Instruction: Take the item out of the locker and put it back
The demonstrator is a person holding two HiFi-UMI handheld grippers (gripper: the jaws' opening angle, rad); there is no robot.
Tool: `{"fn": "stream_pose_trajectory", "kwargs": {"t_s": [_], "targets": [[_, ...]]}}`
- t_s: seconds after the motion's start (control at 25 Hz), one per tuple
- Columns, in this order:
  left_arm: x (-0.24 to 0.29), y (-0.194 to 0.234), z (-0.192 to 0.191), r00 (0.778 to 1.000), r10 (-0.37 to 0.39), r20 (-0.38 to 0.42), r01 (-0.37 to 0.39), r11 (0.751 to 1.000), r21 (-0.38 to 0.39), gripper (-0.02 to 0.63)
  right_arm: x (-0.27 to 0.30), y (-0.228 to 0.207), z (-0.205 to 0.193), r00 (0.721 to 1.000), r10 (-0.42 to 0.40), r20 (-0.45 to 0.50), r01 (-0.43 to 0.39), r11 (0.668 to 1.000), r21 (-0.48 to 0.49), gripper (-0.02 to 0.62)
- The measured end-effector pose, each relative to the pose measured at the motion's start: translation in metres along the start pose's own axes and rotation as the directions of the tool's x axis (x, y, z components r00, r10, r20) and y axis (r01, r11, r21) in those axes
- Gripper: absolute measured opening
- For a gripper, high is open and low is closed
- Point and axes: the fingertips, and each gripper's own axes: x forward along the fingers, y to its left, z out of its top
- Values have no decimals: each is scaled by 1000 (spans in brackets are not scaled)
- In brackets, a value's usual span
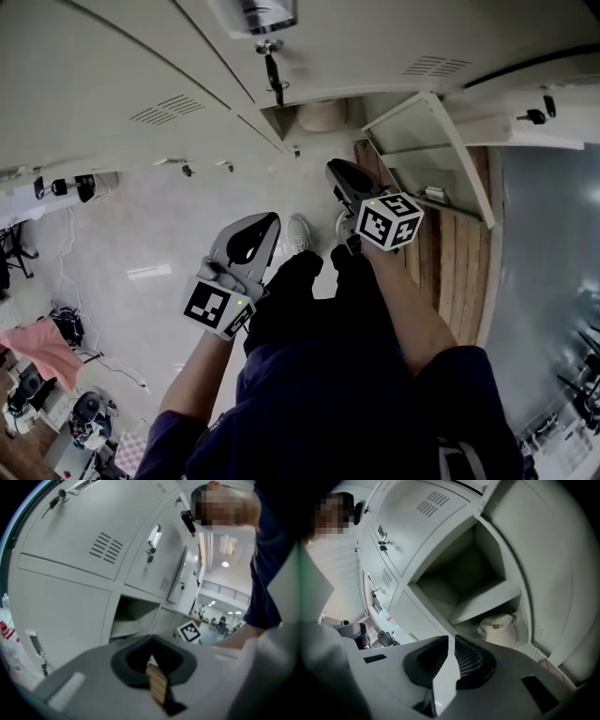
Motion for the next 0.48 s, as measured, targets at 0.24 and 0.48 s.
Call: {"fn": "stream_pose_trajectory", "kwargs": {"t_s": [0.24,0.48], "targets": [[27,14,-39,1000,1,-18,0,1000,26,5,39,-59,-19,997,-58,55,49,987,150,53],[63,34,-74,1000,-4,-12,5,997,80,5,74,-104,-46,992,-61,107,27,956,293,87]]}}
